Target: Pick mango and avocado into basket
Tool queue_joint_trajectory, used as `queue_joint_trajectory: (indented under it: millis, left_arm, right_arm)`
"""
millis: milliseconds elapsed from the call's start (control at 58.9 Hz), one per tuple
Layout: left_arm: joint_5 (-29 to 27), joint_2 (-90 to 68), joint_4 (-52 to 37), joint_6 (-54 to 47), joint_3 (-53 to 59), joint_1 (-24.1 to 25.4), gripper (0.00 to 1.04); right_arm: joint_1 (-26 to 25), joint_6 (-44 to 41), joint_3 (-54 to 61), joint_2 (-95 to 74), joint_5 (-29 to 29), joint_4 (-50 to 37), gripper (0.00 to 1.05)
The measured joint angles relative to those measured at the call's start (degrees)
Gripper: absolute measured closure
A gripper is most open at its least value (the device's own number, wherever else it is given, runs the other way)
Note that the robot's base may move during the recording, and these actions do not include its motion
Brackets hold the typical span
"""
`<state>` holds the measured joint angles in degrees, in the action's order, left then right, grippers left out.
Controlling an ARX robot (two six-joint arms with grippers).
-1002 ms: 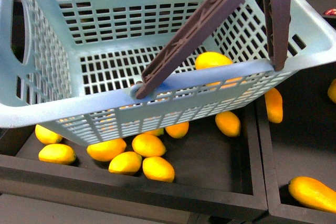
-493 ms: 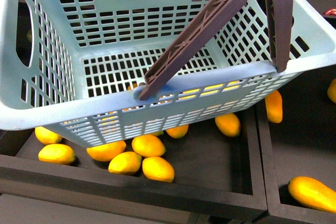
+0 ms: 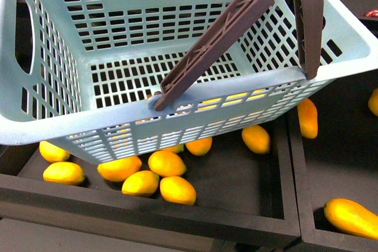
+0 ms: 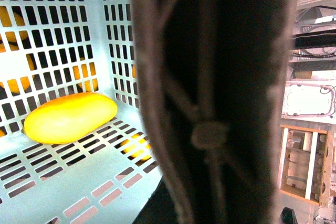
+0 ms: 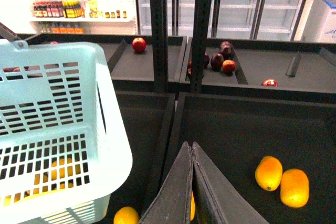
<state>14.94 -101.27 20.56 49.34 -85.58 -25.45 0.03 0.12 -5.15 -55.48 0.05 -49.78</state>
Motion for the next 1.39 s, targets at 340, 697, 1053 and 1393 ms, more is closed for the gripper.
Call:
queue_joint_trajectory:
  millis: [340,697,1053,1393]
  left_arm:
    - [-0.09,0.00,0.00,-0.02,0.00,0.04,1.00]
    - [0.07,0.00,0.00,0.02,0.00,0.04,1.00]
    - [0.02,0.00,0.00,0.00,0.00,0.04,1.00]
    - [0.04,0.00,0.00,0.02,0.00,0.04,1.00]
  right_arm:
    - [0.00,-0.02,4.33,12.81,-0.07,8.81,1.02]
    - [0.00,-0.02,4.81,27.23,-0.07,21.84,1.02]
    - [0.00,-0.02,4.81,38.64,-0.07,32.79,1.02]
    - [0.00,-0.02,4.81,44.44,-0.07,38.53,1.02]
